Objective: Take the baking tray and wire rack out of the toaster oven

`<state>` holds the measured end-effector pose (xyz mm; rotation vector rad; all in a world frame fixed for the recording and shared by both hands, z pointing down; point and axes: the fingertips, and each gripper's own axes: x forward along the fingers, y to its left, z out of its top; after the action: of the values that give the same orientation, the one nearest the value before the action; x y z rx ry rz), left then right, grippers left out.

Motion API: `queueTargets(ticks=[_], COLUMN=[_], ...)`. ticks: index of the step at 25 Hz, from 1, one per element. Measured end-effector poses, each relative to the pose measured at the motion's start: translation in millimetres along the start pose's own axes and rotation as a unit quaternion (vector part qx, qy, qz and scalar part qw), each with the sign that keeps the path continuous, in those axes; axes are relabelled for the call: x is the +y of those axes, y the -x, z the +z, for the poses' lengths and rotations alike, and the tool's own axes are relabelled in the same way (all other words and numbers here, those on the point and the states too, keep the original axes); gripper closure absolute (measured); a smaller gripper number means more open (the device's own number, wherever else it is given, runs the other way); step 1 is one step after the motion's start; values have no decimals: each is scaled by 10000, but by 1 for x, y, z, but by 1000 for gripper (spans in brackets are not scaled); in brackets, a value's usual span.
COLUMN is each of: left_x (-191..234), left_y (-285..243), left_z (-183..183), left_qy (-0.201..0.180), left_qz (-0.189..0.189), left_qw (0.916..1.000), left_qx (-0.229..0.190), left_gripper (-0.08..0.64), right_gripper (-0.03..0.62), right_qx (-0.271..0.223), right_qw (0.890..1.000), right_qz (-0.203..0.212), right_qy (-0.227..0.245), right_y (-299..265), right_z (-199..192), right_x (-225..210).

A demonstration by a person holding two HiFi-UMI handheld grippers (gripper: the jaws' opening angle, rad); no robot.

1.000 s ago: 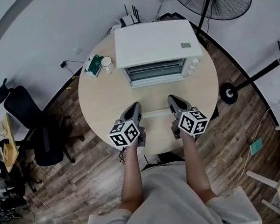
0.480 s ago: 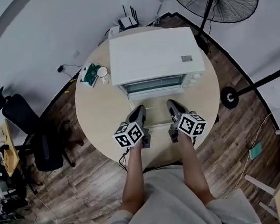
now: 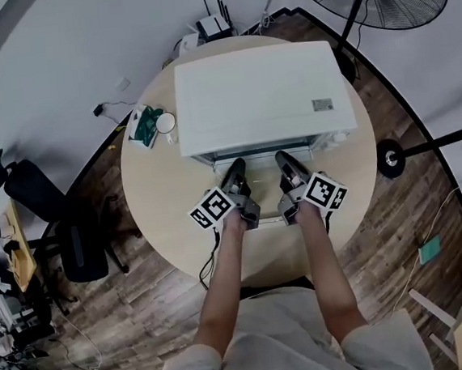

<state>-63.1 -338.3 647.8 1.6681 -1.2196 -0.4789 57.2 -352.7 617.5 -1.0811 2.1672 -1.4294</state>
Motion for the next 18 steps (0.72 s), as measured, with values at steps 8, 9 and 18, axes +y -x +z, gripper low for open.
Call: queueTargets(ticks=[8,9,18], left_x=[12,11,21], left_y=[-28,-30,-53], left_z=[9,10,21], left_qy=[1130,1147,1336], left_qz=[-464,-524,-582], left_qw=[9924,9919,9888], left_qx=[-177,-173,-331], left_gripper=[483,469,422], right_gripper=[497,480,465], right_qx=[-319,-359,-633], right_qw=[9966,9956,9845], right_qz=[-121,-147,-80], right_qy=[-755,-848,-1635], right_y=[-24,-26,-46], right_z=[10,10,14], right_x=[-28,-32,-51])
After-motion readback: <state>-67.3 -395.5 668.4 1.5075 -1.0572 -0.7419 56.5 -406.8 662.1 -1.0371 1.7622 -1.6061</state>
